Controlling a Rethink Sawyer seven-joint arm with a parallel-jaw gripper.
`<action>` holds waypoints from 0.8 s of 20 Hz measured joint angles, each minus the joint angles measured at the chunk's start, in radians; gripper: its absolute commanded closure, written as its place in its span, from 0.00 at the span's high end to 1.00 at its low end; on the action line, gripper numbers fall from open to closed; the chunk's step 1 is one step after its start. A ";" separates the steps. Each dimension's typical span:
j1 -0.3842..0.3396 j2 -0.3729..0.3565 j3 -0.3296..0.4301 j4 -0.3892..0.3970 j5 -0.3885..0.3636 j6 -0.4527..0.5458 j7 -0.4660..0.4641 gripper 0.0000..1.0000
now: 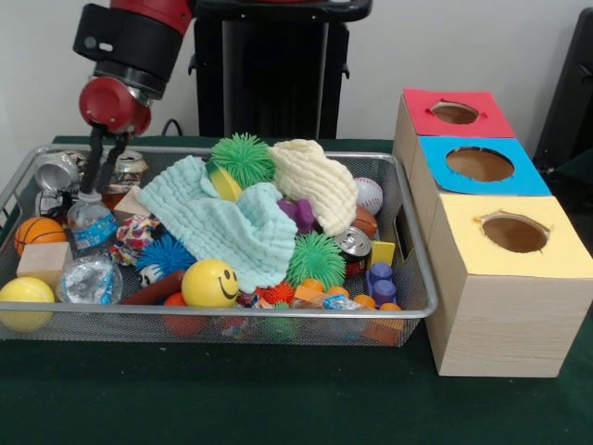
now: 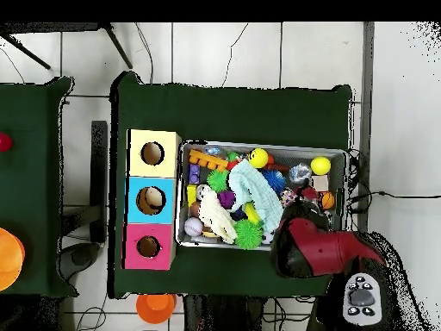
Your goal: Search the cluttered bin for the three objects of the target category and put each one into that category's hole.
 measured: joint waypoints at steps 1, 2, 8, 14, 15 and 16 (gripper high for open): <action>-0.002 -0.002 -0.001 0.000 -0.003 0.012 0.000 1.00; -0.005 -0.004 -0.004 0.000 -0.011 0.036 0.000 1.00; -0.008 0.009 -0.023 0.001 -0.034 0.116 0.000 1.00; -0.109 0.011 0.040 0.006 -0.051 0.212 0.000 1.00; -0.136 0.018 0.054 0.006 -0.052 0.251 0.000 1.00; -0.144 0.022 0.056 0.006 -0.052 0.266 0.000 1.00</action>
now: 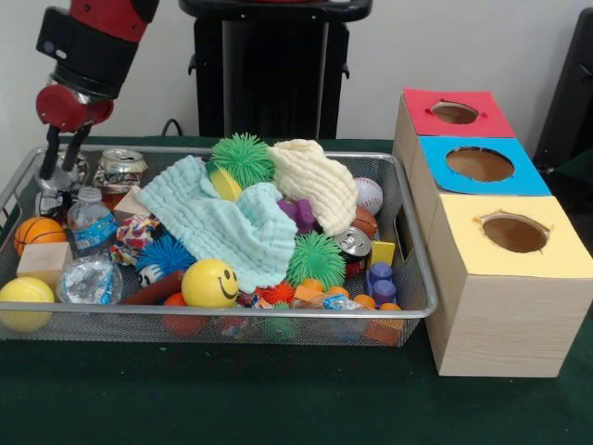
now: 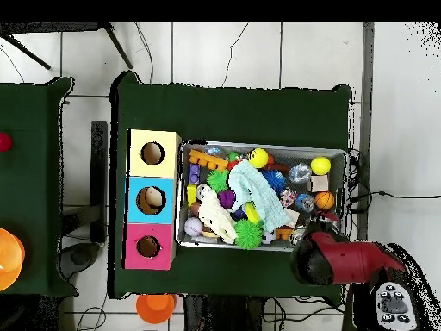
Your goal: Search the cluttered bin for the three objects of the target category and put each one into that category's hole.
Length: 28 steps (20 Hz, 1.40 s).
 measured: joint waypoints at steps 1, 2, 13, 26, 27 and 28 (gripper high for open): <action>-0.012 0.009 0.004 -0.001 -0.003 0.027 0.000 1.00; -0.019 0.017 0.007 -0.004 -0.009 0.044 0.000 1.00; -0.055 0.039 0.089 -0.037 -0.016 0.061 0.000 1.00; -0.091 0.080 0.139 -0.055 -0.020 0.075 0.000 1.00; -0.089 0.081 0.138 -0.056 -0.022 0.075 0.000 1.00; -0.088 0.082 0.138 -0.057 -0.024 0.076 0.000 1.00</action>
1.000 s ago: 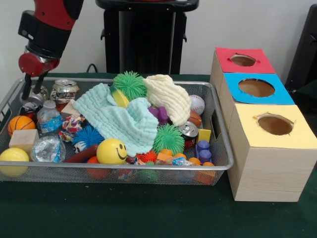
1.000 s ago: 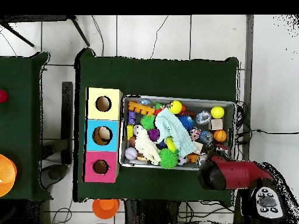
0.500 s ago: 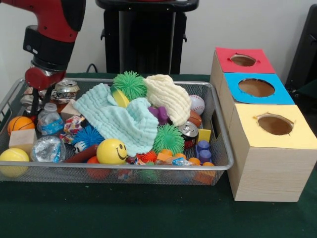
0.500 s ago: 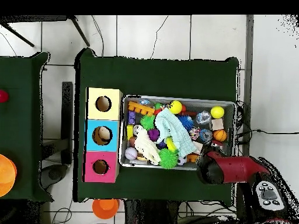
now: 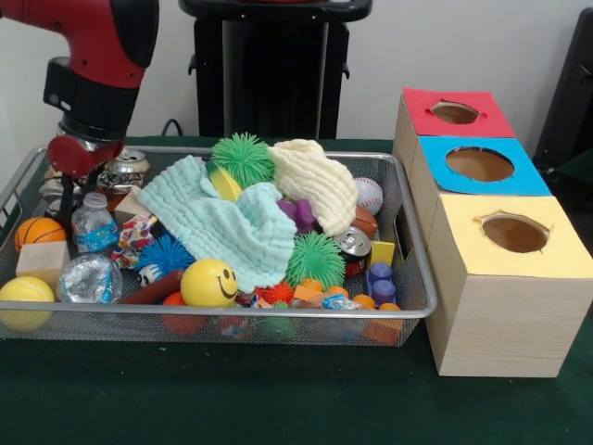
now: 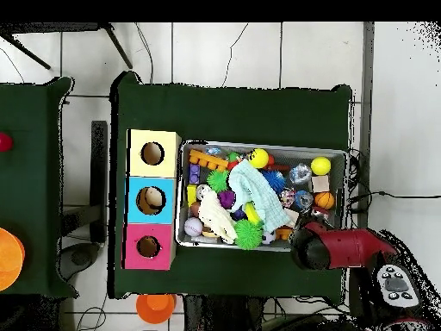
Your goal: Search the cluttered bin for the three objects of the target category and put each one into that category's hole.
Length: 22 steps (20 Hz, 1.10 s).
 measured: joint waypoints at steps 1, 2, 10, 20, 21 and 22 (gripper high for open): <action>0.011 0.004 -0.008 -0.006 -0.007 0.004 0.000 1.00; 0.042 0.013 -0.029 -0.022 -0.025 0.014 0.000 0.00; 0.102 0.028 -0.059 -0.060 -0.038 0.088 0.000 0.00; 0.093 0.029 -0.038 -0.083 -0.036 0.157 0.000 0.00; 0.069 0.017 -0.016 -0.074 -0.031 0.165 0.000 0.00; 0.054 0.009 -0.003 -0.068 -0.026 0.170 0.000 0.00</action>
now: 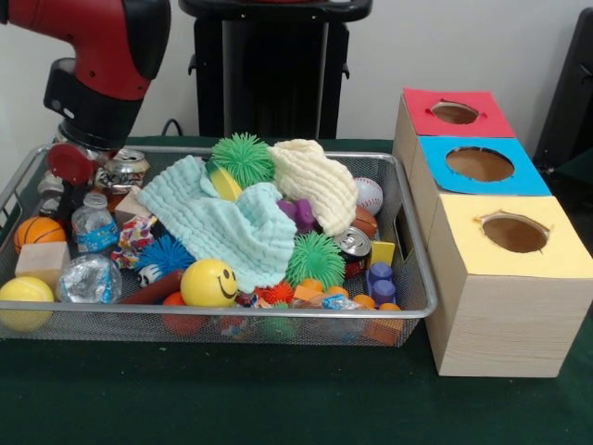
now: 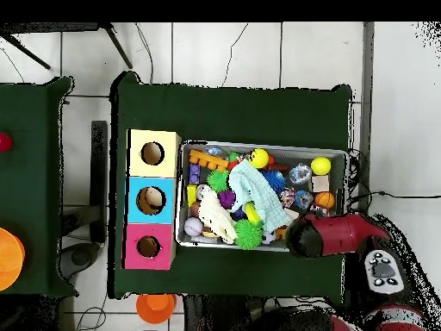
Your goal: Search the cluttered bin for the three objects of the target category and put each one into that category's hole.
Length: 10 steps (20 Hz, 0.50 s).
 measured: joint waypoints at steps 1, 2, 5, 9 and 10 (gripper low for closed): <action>-0.026 -0.015 0.023 0.014 0.010 0.009 0.000 0.00; -0.086 -0.053 0.071 0.057 0.042 0.030 0.000 0.00; -0.160 -0.103 0.136 0.113 0.089 0.043 0.000 0.00; -0.321 -0.185 0.278 0.240 0.183 0.051 0.000 0.00; -0.361 -0.198 0.313 0.270 0.201 0.052 0.000 0.00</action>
